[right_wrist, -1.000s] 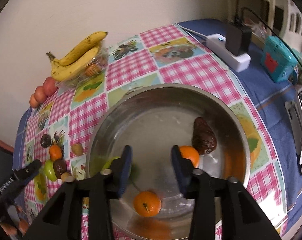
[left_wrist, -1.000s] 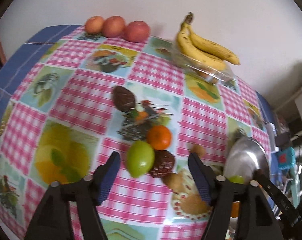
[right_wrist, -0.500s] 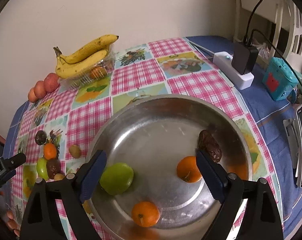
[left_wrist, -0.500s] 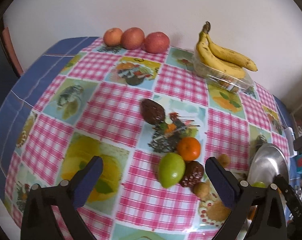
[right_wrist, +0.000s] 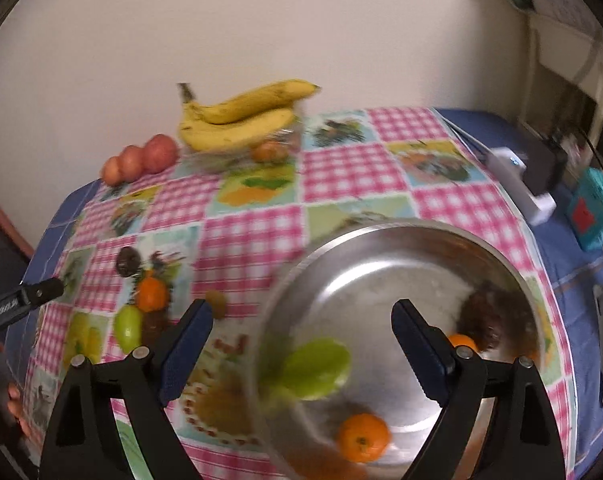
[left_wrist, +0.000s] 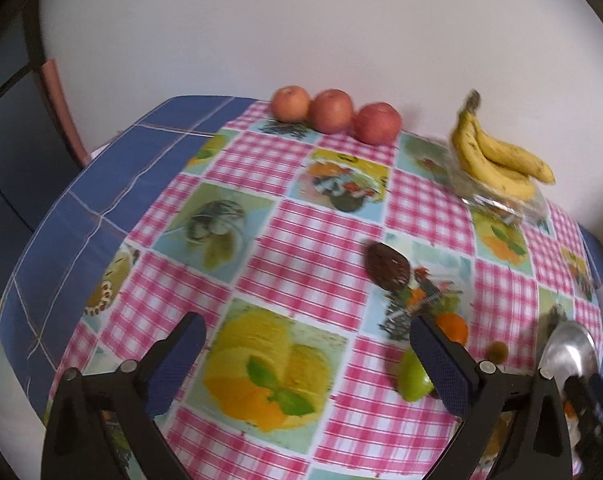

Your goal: Organize fruits

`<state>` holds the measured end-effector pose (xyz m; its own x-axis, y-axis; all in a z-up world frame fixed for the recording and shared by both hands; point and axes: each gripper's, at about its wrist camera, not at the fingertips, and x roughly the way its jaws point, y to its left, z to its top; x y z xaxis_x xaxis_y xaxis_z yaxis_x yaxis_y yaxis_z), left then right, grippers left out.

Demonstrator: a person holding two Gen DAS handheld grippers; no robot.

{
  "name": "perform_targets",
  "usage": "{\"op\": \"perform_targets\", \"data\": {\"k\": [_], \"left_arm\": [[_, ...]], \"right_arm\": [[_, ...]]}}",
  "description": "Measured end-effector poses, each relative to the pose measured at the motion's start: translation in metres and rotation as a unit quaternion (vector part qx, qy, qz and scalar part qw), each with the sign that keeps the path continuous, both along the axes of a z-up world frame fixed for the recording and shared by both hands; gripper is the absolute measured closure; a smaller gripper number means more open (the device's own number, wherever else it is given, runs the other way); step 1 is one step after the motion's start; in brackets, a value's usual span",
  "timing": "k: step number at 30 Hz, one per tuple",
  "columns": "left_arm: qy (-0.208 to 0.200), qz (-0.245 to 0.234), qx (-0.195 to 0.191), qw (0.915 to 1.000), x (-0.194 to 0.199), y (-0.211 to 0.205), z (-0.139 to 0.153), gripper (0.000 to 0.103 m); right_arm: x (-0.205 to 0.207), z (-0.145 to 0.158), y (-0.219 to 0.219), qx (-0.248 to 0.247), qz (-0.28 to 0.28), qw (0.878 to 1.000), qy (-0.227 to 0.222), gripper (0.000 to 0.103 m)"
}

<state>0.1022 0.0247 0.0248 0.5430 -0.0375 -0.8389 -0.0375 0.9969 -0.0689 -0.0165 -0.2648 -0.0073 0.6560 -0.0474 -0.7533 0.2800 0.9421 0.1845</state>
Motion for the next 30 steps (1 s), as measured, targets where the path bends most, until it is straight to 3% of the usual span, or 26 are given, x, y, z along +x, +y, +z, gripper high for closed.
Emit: {"op": "perform_targets", "data": {"k": [7, 14, 16, 20, 30], "left_arm": [[-0.014, 0.043, -0.047, 0.9978, 0.002, 0.033, 0.003, 0.0], [0.001, 0.034, -0.057, 0.9978, 0.006, 0.032, -0.006, 0.0], [0.024, 0.022, -0.056, 0.9979, 0.01, 0.028, -0.015, 0.0], [0.054, 0.022, -0.024, 0.998, 0.014, 0.021, -0.032, 0.0], [0.089, 0.022, -0.042, 0.9948, 0.017, 0.015, -0.052, 0.0]], "right_arm": [[0.02, -0.001, 0.051, -0.008, 0.066, 0.998, 0.007, 0.012], [0.036, -0.01, 0.079, -0.001, 0.093, 0.995, 0.024, 0.015], [0.04, -0.017, 0.082, 0.006, 0.097, 0.995, 0.035, 0.026], [0.047, -0.035, 0.088, 0.012, 0.112, 0.992, 0.064, 0.038], [0.051, -0.061, 0.104, 0.009, 0.145, 0.984, 0.104, 0.062]]}}
